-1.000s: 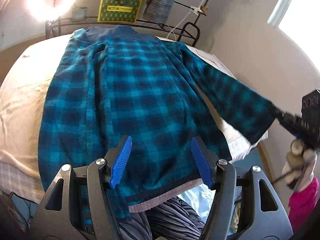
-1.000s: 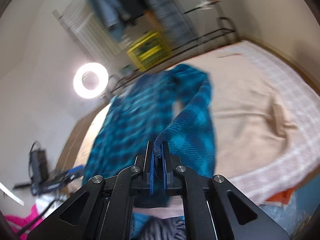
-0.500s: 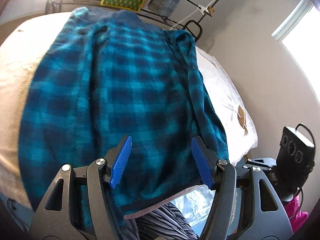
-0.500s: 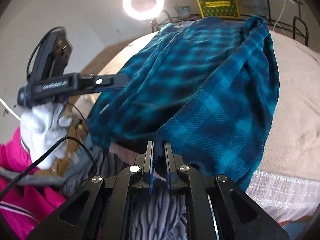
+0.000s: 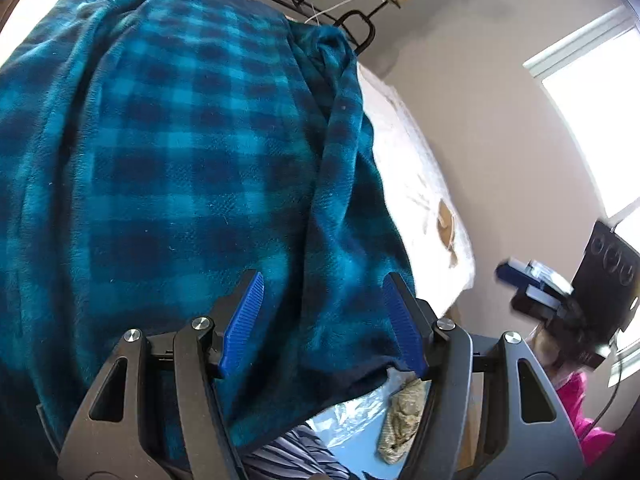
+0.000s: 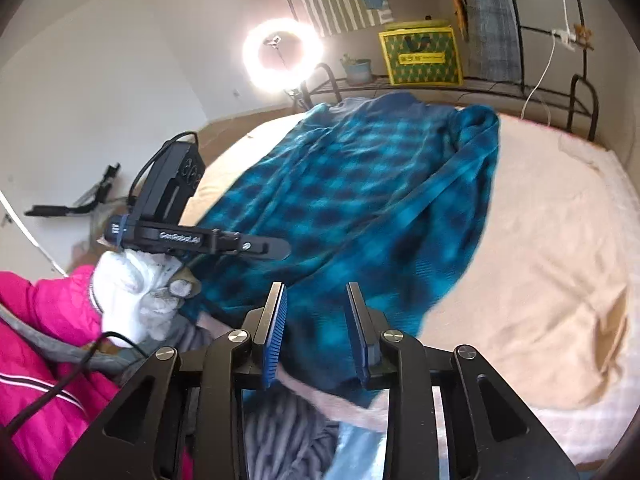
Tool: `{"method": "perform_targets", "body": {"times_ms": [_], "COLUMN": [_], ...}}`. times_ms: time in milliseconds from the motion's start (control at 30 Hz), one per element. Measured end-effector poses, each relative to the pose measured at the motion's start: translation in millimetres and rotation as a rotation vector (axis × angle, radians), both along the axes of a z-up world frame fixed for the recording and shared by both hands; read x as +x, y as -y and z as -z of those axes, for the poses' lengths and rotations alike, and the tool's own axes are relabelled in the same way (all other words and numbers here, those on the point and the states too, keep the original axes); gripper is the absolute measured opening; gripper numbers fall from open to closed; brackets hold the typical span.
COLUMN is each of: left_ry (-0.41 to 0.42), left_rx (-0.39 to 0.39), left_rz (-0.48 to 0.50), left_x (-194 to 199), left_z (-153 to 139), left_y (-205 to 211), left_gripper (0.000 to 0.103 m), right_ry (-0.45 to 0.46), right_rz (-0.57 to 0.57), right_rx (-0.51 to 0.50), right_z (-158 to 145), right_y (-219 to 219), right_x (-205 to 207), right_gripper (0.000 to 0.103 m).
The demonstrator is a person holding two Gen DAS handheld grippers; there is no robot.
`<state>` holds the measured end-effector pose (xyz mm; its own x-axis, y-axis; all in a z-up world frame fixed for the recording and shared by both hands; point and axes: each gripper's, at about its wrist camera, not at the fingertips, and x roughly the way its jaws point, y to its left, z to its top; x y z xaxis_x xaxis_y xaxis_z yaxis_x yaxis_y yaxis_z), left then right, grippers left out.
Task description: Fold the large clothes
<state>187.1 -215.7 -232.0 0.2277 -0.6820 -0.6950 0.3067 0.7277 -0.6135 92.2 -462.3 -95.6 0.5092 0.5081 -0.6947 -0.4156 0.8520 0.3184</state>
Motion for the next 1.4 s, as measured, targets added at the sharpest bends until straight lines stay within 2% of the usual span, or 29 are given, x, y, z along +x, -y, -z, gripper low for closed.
{"method": "perform_targets", "body": {"times_ms": [167, 300, 367, 400, 433, 533, 700, 767, 967, 1100, 1133, 1200, 1267, 1400], "left_ry": [0.001, 0.016, 0.032, 0.03, 0.016, 0.023, 0.05, 0.065, 0.078, 0.067, 0.07, 0.076, 0.079, 0.072], "left_rx": [0.031, 0.044, 0.051, 0.053, 0.049, 0.017, -0.055, -0.071, -0.064, -0.064, -0.063, -0.06, -0.065, -0.084], "left_rz": [0.018, 0.062, 0.086, 0.107, 0.126, 0.15, 0.192, 0.209, 0.227, 0.223, 0.225, 0.226, 0.226, 0.224], "left_x": [1.8, -0.7, -2.2, -1.8, -0.9, -2.0, -11.5, -14.2, -14.7, -15.2, -15.3, -14.8, -17.6, -21.1], "left_z": [9.3, 16.2, 17.7, 19.6, 22.7, 22.6, 5.3, -2.7, -5.5, -2.7, -2.6, -4.2, -5.6, -0.4], "left_y": [12.9, 24.4, 30.4, 34.4, 38.4, 45.4, 49.3, 49.7, 48.1, 49.1, 49.5, 52.0, 51.3, 47.1], "left_gripper": [0.064, 0.064, 0.048, 0.023, 0.004, 0.001, 0.0, 0.0, 0.0, 0.0, 0.0, 0.0, 0.0, 0.0], "right_ry": [-0.009, -0.025, -0.03, -0.03, -0.036, -0.053, -0.082, -0.104, -0.149, -0.191, -0.196, -0.205, -0.19, -0.109], "right_rz": [0.068, 0.112, 0.143, 0.138, 0.152, 0.201, 0.312, 0.36, 0.474, 0.525, 0.529, 0.51, 0.504, 0.493], "right_rx": [-0.005, 0.054, 0.058, 0.067, 0.072, 0.081, 0.114, 0.124, 0.144, 0.1, 0.094, 0.09, 0.076, 0.022], "right_z": [7.2, 13.7, 20.1, 22.5, 26.3, 36.1, 47.8, 53.1, 70.7, 86.3, 88.9, 91.3, 87.8, 57.0], "right_y": [22.9, 45.2, 54.3, 56.8, 60.3, 69.2, 84.3, 89.0, 97.6, 97.6, 97.6, 95.9, 94.4, 81.1], "right_x": [41.5, 87.0, 114.1, 121.8, 134.5, 167.3, 219.1, 244.2, 291.4, 311.5, 314.0, 317.0, 316.6, 309.9], "right_gripper": [0.028, 0.029, 0.031, 0.033, 0.033, 0.033, 0.034, 0.038, 0.038, 0.038, 0.036, 0.003, 0.003, 0.003]}}
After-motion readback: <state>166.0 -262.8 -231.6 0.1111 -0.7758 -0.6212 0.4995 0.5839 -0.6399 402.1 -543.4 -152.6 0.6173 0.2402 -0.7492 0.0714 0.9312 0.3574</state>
